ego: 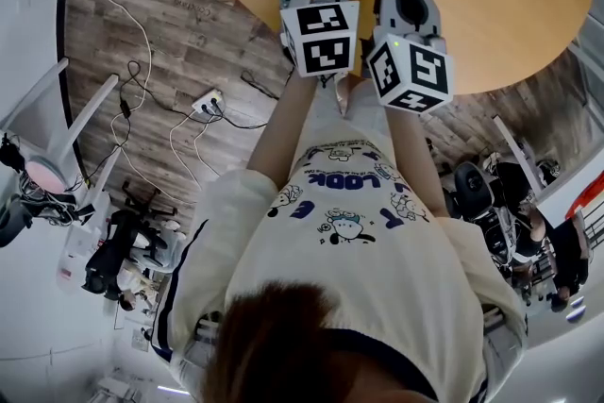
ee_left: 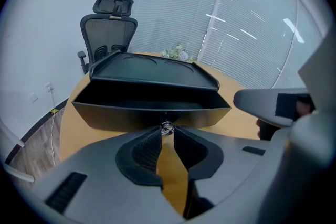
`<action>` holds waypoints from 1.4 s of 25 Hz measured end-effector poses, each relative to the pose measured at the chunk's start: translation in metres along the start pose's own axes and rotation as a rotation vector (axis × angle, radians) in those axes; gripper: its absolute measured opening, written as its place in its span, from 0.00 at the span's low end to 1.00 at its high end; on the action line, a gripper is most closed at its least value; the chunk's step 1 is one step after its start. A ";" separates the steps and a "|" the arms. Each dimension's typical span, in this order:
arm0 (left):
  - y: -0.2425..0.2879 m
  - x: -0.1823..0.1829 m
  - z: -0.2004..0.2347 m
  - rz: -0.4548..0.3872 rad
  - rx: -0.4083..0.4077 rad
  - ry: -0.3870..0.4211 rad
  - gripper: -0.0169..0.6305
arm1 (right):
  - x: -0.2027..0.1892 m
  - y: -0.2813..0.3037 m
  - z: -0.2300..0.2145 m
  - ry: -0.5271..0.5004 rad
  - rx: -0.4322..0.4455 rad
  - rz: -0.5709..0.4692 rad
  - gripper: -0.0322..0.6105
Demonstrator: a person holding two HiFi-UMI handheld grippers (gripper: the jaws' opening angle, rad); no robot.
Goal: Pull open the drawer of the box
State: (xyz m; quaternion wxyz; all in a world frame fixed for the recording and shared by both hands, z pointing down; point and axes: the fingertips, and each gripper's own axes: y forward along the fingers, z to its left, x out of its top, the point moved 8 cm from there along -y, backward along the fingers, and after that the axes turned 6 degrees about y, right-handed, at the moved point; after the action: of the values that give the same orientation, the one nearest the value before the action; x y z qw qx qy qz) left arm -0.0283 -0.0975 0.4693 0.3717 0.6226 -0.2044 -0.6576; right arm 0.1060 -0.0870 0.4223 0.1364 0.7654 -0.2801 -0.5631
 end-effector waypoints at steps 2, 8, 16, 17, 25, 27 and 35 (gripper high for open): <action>-0.002 -0.004 -0.001 0.001 0.002 -0.002 0.15 | -0.002 -0.003 0.000 -0.001 0.003 0.000 0.12; -0.012 -0.013 -0.003 0.005 0.008 -0.002 0.15 | -0.007 -0.011 0.002 -0.002 0.008 0.002 0.12; -0.019 -0.022 -0.007 0.013 0.014 0.000 0.15 | -0.010 -0.017 0.003 -0.007 0.023 0.003 0.12; -0.020 -0.024 -0.006 0.014 0.016 0.003 0.15 | -0.011 -0.018 0.004 -0.007 0.024 0.003 0.12; -0.028 -0.035 -0.009 0.017 0.009 0.006 0.15 | -0.017 -0.025 0.008 -0.008 0.029 0.003 0.12; -0.029 -0.038 -0.007 0.018 0.009 0.006 0.15 | -0.019 -0.025 0.011 -0.008 0.031 0.004 0.12; -0.036 -0.046 -0.013 0.020 0.013 0.002 0.15 | -0.023 -0.031 0.008 -0.013 0.036 0.004 0.12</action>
State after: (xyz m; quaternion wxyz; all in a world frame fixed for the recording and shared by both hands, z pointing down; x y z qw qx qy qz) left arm -0.0265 -0.0377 0.4721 0.3745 0.6235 -0.2147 -0.6519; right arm 0.1023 -0.0472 0.4214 0.1217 0.7635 -0.2925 -0.5628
